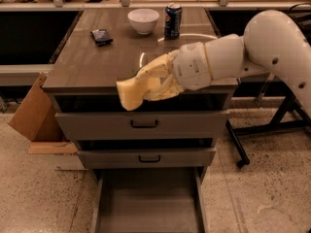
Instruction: Pick sponge from bottom drawer and place on counter
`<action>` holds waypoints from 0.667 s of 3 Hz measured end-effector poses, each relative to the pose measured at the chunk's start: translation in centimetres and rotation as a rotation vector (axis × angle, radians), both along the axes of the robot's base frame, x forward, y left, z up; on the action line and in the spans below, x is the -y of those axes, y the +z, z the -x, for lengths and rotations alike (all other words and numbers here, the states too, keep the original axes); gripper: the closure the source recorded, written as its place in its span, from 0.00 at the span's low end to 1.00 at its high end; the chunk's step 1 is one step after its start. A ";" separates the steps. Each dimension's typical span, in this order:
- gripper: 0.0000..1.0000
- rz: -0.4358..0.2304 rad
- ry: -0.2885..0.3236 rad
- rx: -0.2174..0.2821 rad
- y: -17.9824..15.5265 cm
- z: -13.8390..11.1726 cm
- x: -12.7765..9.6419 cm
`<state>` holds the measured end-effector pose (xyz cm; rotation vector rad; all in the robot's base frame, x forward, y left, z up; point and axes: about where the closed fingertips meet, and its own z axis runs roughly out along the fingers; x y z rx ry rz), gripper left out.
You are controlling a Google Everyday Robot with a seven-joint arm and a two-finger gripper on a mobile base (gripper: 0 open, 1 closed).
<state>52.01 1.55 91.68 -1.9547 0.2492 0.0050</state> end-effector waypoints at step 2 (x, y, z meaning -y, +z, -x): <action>1.00 -0.039 -0.061 -0.027 2.0 -5.1 -0.3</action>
Offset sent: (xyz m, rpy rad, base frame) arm 0.1101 -0.0040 0.0478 0.0809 0.0509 -0.1453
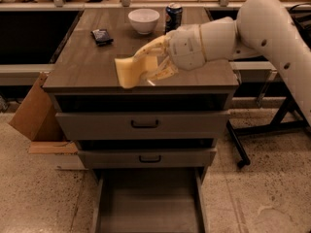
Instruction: Pick sponge from bottom drawer and place on counter
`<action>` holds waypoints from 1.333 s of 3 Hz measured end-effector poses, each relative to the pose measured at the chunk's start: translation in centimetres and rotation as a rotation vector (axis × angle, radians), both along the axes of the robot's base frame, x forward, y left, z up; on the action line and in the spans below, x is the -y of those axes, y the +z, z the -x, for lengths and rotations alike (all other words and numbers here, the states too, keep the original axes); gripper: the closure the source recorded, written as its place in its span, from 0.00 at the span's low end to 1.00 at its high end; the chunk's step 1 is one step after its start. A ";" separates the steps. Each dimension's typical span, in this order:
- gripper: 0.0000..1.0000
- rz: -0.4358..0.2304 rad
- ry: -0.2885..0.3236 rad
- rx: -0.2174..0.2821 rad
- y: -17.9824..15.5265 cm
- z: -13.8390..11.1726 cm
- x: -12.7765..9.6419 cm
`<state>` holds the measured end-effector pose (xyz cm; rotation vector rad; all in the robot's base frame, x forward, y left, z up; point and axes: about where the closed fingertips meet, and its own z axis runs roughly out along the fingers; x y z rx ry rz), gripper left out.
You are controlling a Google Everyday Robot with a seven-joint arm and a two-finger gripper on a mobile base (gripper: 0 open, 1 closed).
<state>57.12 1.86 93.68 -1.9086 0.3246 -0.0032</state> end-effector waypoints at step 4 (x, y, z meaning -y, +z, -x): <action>1.00 -0.100 -0.244 -0.233 -2.1 -13.7 2.1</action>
Offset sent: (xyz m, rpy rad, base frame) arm 0.1309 -0.0166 0.0065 0.1378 0.1538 -0.2212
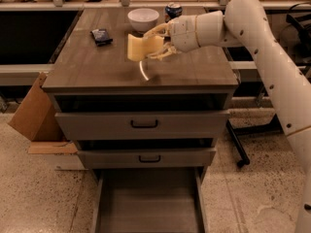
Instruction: Pick sponge from bottom drawer and place on counter
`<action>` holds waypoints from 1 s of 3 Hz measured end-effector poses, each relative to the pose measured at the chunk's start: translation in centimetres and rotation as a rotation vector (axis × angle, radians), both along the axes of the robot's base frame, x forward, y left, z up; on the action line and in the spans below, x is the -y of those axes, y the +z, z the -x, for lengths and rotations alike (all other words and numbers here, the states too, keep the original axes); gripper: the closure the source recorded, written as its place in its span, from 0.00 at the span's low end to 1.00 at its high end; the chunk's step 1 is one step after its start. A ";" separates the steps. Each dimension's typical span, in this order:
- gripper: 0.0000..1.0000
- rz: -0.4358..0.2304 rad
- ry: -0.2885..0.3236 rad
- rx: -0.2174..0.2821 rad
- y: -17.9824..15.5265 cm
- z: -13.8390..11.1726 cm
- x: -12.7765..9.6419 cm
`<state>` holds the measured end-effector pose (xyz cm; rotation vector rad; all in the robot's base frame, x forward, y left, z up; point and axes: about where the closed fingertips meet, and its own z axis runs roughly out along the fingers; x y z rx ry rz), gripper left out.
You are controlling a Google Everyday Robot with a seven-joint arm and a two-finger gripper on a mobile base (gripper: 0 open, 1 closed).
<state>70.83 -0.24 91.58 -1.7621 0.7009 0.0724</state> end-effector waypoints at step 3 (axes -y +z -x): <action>0.40 0.048 -0.139 -0.038 -0.6 -6.1 1.5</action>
Offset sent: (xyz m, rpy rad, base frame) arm 0.0705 -0.0239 -0.0003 -0.0516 0.0378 -0.1565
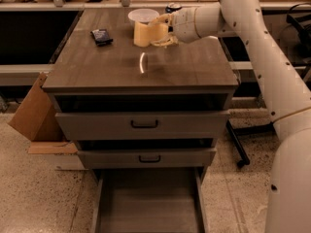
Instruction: Pick sponge from bottom drawer and place on counter
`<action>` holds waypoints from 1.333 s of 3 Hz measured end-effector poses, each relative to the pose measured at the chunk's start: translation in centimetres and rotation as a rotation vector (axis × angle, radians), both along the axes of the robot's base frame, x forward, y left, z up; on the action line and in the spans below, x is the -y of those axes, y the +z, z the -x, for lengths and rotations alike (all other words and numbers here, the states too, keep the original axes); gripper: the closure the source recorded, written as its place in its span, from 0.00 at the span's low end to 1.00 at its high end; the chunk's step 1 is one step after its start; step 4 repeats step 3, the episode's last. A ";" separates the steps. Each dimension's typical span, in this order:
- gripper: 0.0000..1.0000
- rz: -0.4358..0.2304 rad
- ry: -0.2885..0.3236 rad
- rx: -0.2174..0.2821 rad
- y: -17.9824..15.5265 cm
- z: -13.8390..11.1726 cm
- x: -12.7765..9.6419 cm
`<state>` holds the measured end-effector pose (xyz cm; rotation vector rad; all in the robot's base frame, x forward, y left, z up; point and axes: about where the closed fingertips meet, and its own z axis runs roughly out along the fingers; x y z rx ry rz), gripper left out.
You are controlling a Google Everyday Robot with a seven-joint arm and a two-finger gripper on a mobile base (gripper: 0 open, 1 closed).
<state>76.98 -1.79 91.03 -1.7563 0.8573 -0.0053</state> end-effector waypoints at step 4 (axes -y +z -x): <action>0.00 0.018 -0.032 0.056 2.7 -0.7 1.8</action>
Offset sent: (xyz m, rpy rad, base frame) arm 0.0188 -0.0136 0.0192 -0.0381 -0.0325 -0.0294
